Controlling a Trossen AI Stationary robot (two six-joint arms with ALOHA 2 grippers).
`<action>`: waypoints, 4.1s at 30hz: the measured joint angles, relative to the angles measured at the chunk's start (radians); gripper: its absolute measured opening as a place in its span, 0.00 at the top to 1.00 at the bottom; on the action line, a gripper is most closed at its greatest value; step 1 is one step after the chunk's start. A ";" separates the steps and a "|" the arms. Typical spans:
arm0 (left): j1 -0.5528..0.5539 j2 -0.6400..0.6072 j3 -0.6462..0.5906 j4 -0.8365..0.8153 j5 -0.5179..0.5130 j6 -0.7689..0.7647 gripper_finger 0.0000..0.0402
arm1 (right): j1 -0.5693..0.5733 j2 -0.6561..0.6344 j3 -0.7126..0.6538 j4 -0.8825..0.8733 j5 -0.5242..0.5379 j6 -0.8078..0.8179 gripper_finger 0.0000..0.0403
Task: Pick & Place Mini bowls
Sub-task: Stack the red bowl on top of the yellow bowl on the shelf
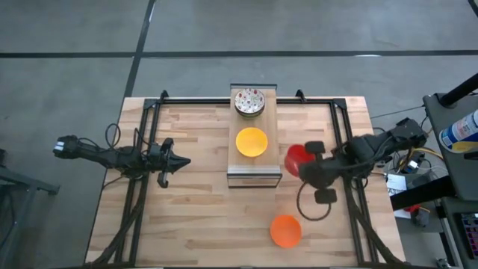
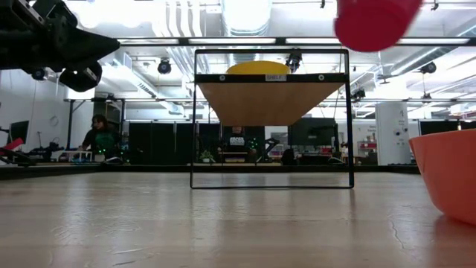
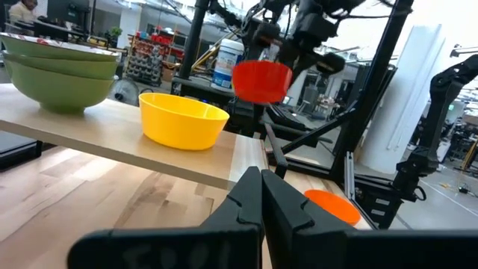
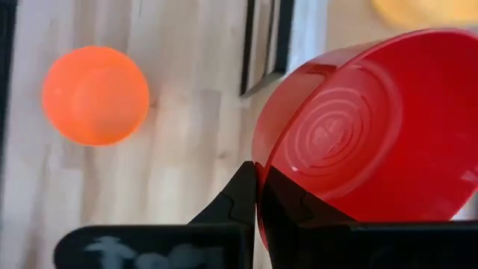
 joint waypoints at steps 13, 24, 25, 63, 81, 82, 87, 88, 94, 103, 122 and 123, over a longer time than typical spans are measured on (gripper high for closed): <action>0.000 0.000 0.000 -0.001 0.000 0.000 0.99 | -0.239 0.262 0.308 -0.013 0.045 -0.627 0.98; 0.000 0.000 0.000 -0.002 0.000 0.001 0.99 | -0.371 0.535 0.643 -0.132 0.039 -0.726 0.98; 0.000 0.000 0.000 -0.001 0.000 0.001 0.99 | -0.375 0.556 0.658 -0.144 0.037 -0.726 0.98; 0.000 0.000 0.000 -0.002 0.000 0.001 0.99 | -0.375 0.608 0.702 -0.139 -0.016 -0.561 0.64; 0.000 0.000 0.000 -0.002 0.000 0.001 0.99 | -0.359 0.595 0.656 -0.054 0.100 -0.412 0.68; 0.000 0.000 0.000 -0.003 0.000 0.001 0.99 | -0.358 0.597 0.650 -0.055 0.100 -0.417 0.69; 0.000 0.000 0.000 -0.007 0.000 0.001 0.99 | -0.359 0.597 0.634 -0.042 0.101 -0.423 0.72; 0.000 0.000 0.000 -0.007 0.000 0.001 0.99 | -0.360 0.597 0.634 -0.043 0.104 -0.424 0.72; 0.000 0.000 0.000 -0.006 0.000 0.001 0.99 | -0.358 0.605 0.631 -0.012 0.115 -0.457 0.75; 0.000 0.000 0.000 -0.006 0.000 0.001 0.99 | -0.355 0.623 0.633 0.015 0.186 -0.444 0.81; 0.000 0.000 0.000 -0.005 0.000 0.001 0.99 | -0.343 0.628 0.579 0.088 0.153 -0.422 0.92; 0.000 0.000 0.000 -0.005 0.000 0.001 0.99 | -0.343 0.628 0.567 0.087 0.153 -0.431 0.92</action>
